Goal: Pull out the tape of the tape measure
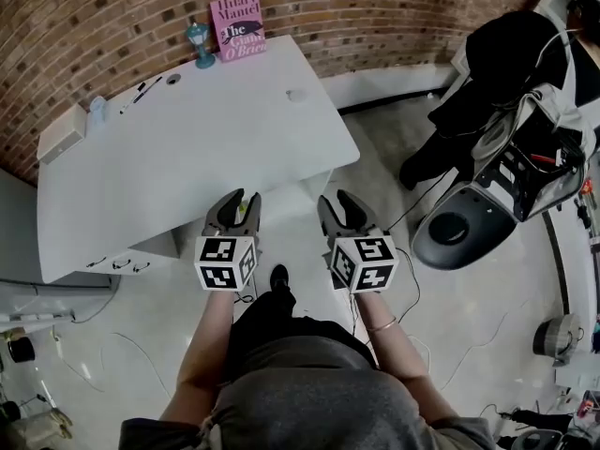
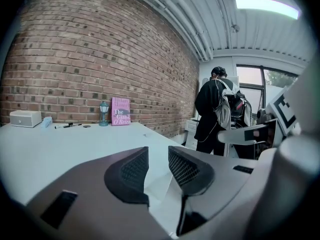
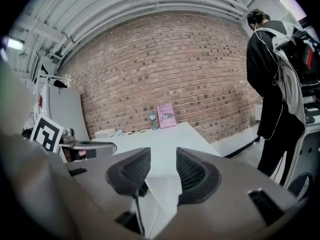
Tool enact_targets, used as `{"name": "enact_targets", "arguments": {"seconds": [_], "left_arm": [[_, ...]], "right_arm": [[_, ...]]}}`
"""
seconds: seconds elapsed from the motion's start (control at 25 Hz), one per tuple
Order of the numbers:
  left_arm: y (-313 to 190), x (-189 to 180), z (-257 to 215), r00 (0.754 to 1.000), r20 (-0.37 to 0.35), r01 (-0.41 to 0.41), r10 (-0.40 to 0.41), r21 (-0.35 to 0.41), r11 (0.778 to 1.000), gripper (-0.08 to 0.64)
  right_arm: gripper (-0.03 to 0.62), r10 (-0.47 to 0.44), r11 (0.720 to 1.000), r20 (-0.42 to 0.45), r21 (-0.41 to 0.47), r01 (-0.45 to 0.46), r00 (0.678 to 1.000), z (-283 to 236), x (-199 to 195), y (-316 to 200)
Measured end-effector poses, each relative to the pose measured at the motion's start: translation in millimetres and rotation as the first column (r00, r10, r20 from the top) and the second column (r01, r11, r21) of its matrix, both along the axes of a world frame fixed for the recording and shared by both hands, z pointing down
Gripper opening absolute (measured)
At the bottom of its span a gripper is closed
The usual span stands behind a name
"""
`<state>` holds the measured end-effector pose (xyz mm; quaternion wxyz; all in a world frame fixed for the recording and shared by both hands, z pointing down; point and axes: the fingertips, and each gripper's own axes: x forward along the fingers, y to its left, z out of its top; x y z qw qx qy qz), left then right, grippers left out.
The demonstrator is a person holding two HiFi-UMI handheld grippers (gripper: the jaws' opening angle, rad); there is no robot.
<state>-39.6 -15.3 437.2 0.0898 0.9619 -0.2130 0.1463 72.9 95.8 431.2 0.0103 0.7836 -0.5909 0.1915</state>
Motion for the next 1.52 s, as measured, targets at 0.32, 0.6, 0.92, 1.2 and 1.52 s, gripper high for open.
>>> {"name": "enact_targets", "arguments": {"seconds": [0.32, 0.6, 0.92, 1.2, 1.52], "left_arm": [[-66, 33, 5, 1.000, 0.003, -0.031, 0.031, -0.024, 0.999, 0.115], [-90, 50, 12, 0.999, -0.001, -0.052, 0.052, -0.048, 0.997, 0.115], [-114, 60, 18, 1.000, 0.007, -0.013, 0.014, -0.060, 0.998, 0.116], [-144, 67, 22, 0.998, 0.030, 0.066, -0.064, -0.065, 0.996, 0.117], [-172, 83, 31, 0.985, 0.066, 0.166, -0.160, -0.090, 0.982, 0.116]], "right_arm": [[0.146, 0.038, 0.999, -0.004, -0.030, -0.038, 0.999, 3, 33, -60], [0.147, 0.060, 0.997, -0.030, -0.056, -0.061, 0.998, 3, 60, -88], [0.160, -0.004, 0.996, -0.044, -0.090, 0.001, 0.999, 12, 85, -129], [0.166, -0.080, 0.990, -0.065, -0.118, 0.072, 0.995, 18, 119, -176], [0.179, -0.176, 0.971, -0.069, -0.179, 0.161, 0.982, 36, 160, -223]]}}
